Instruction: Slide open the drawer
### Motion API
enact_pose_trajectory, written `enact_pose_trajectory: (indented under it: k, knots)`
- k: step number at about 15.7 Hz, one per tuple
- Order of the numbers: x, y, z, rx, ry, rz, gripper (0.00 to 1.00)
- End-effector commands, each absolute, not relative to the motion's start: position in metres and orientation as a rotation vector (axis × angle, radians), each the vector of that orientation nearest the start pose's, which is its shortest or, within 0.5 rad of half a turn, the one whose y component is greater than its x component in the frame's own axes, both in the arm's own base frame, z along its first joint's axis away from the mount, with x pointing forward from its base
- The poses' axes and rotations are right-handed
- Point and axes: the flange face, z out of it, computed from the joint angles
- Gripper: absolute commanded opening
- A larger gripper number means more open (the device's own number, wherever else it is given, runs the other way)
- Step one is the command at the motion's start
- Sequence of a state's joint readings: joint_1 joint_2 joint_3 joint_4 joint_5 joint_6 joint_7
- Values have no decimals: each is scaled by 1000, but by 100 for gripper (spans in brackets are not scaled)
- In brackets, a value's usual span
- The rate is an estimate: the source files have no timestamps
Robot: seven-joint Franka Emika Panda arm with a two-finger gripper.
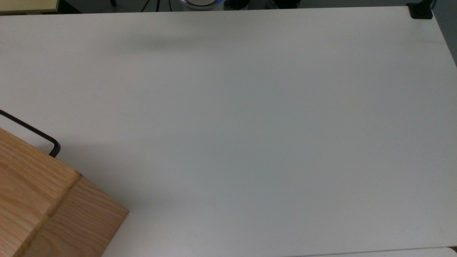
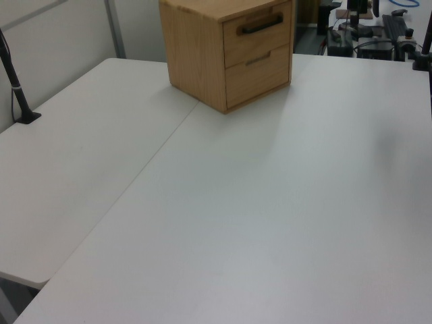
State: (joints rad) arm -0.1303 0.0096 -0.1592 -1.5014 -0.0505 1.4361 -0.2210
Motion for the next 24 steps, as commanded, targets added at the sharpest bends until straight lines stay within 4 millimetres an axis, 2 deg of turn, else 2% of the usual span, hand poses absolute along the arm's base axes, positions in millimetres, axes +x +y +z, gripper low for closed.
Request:
enact_pose_trajectory:
  k: [1, 15, 22, 24]
  knots:
    - [517, -156, 644, -3184, 109, 138, 100]
    - [517, -156, 643, -3181, 111, 142, 100]
    - [521, -148, 639, -3183, 91, 148, 100]
    - [524, -147, 636, -3183, 139, 152, 100]
